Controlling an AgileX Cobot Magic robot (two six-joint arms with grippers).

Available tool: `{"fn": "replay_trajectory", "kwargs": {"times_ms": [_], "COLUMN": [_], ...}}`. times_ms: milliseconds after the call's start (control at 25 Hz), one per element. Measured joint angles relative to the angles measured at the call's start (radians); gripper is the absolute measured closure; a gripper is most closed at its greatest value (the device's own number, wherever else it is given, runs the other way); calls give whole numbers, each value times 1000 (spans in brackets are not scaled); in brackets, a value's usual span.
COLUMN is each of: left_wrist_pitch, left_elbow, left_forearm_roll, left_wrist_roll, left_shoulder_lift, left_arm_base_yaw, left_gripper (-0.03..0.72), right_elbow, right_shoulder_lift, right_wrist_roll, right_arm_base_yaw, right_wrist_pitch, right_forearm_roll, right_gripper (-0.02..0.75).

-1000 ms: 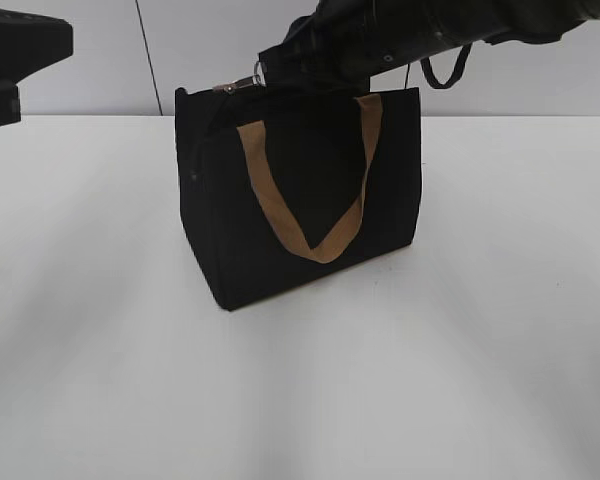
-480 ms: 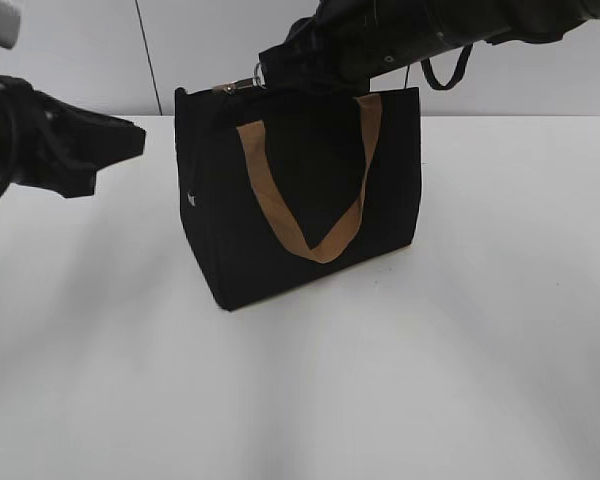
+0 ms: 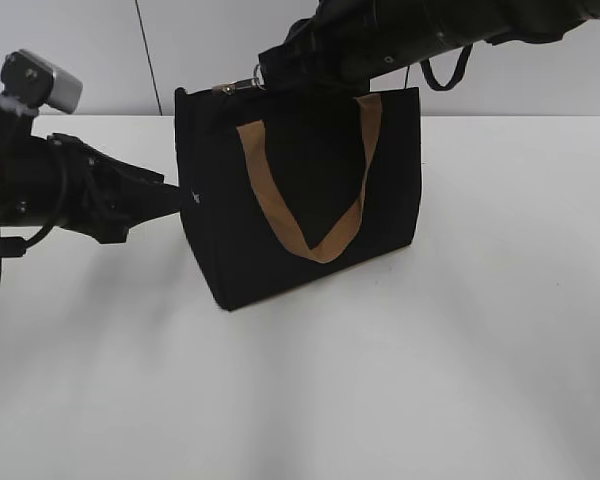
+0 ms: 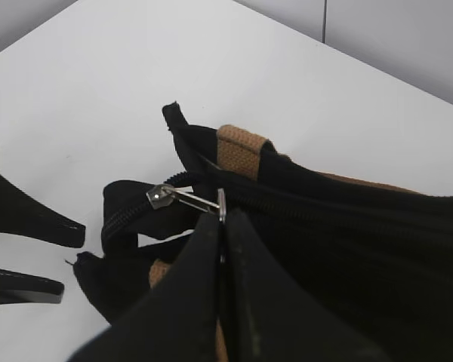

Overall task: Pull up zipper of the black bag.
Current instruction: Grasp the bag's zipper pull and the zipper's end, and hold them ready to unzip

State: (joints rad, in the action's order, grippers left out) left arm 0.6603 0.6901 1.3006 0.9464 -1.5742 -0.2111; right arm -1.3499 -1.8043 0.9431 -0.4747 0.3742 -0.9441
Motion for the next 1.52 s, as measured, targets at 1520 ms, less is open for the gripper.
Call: {"fn": "replay_trajectory", "kwargs": {"times_ms": [1520], "left_wrist_pitch": [-72], "left_elbow": [133], "left_forearm_roll": [253], "left_wrist_roll": [214], "left_shoulder_lift": [106], "left_arm_base_yaw": [-42], "left_gripper": [685], "right_elbow": [0], "right_shoulder_lift": [0], "right_wrist_roll": [-9], "right_arm_base_yaw": [0], "right_wrist_pitch": [-14], "right_forearm_roll": [0], "right_gripper": [752]}}
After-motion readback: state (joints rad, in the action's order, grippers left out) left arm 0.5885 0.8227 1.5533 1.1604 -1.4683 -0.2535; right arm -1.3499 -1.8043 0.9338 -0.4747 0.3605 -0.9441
